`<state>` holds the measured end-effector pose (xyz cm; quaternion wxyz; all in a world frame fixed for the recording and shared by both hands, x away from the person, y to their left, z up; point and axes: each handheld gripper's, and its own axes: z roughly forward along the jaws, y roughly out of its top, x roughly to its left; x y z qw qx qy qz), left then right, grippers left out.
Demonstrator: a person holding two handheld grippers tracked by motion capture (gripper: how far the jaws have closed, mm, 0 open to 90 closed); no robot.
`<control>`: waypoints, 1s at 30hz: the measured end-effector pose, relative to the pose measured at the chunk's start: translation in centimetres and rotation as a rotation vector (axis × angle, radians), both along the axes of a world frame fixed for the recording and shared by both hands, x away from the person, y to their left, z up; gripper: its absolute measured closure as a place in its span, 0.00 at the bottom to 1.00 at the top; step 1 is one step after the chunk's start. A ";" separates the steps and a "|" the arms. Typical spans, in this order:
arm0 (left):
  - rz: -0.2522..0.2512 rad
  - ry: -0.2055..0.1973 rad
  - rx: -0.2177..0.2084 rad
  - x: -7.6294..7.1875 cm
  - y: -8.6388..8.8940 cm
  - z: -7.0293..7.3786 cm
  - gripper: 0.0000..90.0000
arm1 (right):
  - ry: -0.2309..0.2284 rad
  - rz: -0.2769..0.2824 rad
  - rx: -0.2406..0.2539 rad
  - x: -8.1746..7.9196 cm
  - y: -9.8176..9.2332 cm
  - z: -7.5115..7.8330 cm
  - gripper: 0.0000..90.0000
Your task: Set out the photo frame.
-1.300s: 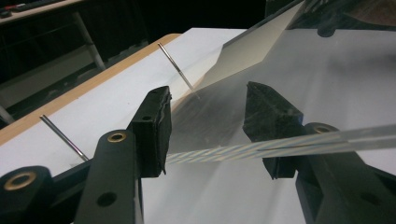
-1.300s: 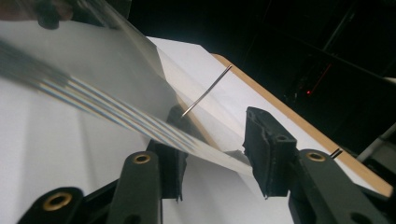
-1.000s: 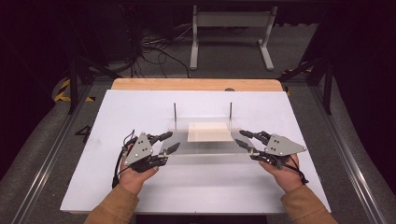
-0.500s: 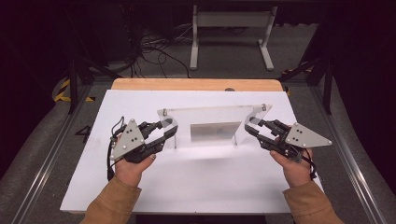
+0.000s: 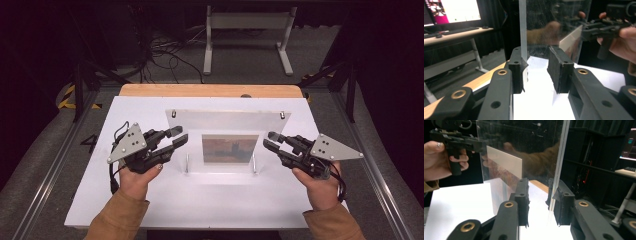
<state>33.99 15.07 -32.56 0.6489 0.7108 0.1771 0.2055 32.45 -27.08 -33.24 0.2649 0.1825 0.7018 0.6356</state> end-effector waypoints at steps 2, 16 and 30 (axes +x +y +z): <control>0.005 0.010 -0.015 0.7 -0.1 0.0 0.73 | 0.012 -0.008 0.007 0.3 0.1 0.1 0.76; 0.074 0.078 -0.022 3.2 -1.1 -0.8 0.57 | 0.000 -0.066 0.041 2.8 0.3 -0.8 0.64; 0.096 0.167 0.014 3.2 0.6 -3.3 0.31 | 0.066 -0.159 0.047 2.0 -1.9 -1.7 0.32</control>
